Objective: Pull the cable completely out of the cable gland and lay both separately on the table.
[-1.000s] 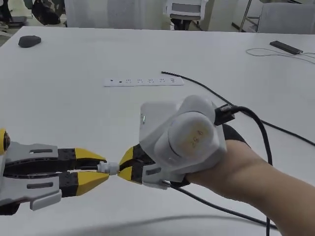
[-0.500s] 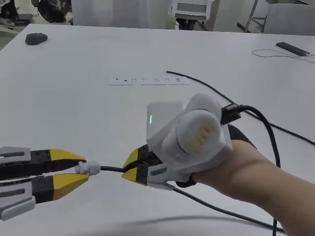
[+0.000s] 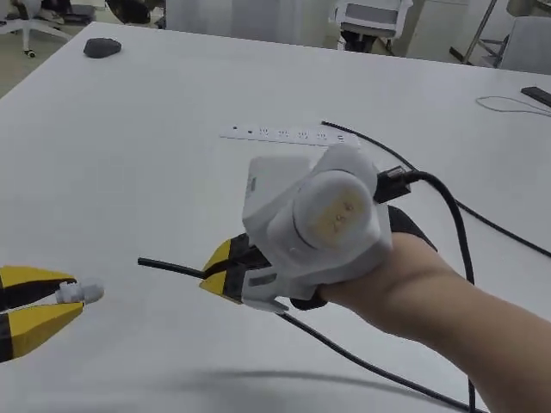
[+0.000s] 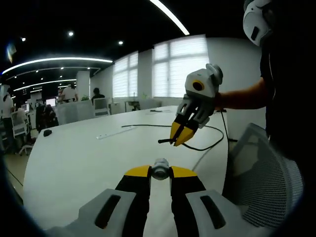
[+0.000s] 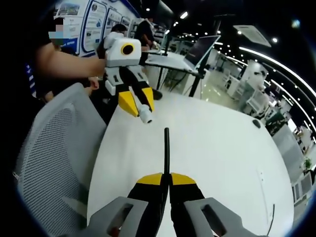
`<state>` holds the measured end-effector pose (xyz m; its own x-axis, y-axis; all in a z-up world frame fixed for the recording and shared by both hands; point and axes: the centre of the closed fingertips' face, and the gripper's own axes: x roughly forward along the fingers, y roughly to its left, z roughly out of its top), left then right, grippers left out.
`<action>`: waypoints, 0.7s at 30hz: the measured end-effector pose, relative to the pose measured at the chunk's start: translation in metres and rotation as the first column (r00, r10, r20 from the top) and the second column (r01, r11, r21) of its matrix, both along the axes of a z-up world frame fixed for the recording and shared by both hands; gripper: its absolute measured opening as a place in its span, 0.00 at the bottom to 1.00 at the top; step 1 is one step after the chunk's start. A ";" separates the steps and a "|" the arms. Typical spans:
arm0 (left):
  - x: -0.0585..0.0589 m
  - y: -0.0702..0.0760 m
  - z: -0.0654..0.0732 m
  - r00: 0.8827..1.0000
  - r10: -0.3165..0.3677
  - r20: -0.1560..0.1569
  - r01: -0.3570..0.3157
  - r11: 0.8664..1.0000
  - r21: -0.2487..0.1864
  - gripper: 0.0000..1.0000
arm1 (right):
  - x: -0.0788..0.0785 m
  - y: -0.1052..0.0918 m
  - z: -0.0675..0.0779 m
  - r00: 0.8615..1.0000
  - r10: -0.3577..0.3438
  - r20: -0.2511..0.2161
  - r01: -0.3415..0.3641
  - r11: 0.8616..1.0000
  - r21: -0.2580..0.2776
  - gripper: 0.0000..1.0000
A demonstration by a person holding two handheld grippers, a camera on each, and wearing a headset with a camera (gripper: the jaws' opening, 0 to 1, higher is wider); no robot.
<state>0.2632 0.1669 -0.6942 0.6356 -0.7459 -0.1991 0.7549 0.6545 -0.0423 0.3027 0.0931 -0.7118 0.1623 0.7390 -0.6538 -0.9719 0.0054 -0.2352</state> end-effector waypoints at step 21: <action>-0.019 0.062 -0.077 0.921 0.372 -0.114 -0.376 0.927 -0.011 0.15 | 0.003 0.141 -0.040 0.964 -0.051 -0.261 0.122 0.957 0.264 0.00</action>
<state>0.2446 0.2294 -0.7713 0.8457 -0.4652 -0.2616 0.4451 0.8852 -0.1351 0.3062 0.2345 -0.7520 0.0925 0.8860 -0.4545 -0.9918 0.1223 0.0367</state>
